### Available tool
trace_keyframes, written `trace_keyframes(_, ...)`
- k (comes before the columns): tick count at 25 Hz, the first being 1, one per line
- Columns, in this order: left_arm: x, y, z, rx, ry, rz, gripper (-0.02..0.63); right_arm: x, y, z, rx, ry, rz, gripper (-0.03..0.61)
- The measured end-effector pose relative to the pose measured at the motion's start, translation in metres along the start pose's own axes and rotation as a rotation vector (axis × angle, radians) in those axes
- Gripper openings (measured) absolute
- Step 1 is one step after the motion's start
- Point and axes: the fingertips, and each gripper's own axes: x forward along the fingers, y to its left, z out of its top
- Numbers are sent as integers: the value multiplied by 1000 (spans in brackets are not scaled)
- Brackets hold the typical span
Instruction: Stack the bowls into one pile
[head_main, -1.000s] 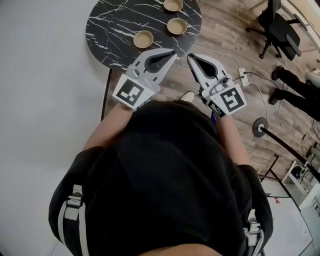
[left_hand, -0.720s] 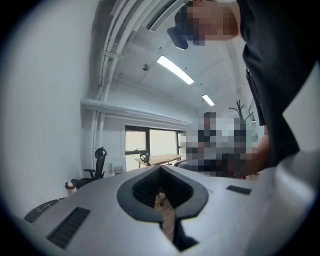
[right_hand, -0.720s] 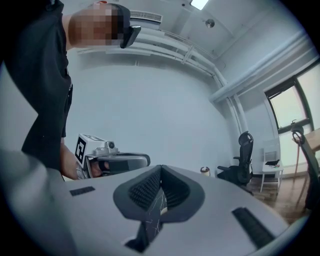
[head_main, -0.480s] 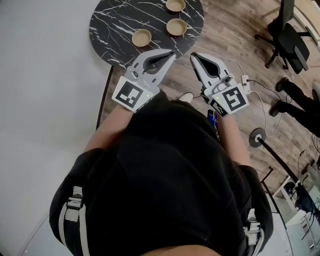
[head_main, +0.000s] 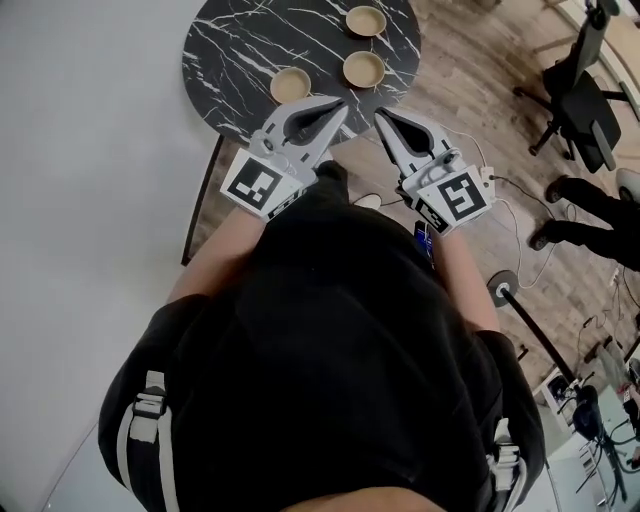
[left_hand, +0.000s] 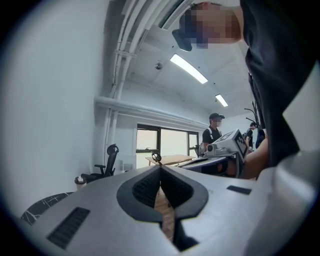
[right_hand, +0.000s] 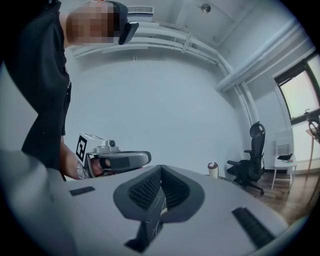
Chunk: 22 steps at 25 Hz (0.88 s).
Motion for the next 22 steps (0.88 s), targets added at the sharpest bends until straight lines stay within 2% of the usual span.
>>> trace_keyframes(13, 29, 137, 4, -33, -32, 36, 5, 111, -73, 9, -28, 128, -3, 3)
trace_keyframes(19, 44, 172, -4, -16, -21, 41, 5, 147, -106, -7, -9, 191, -2, 3)
trace_keyframes(22, 53, 180, -7, -46, -18, 59, 5, 158, -125, -14, -14, 219, 21, 3)
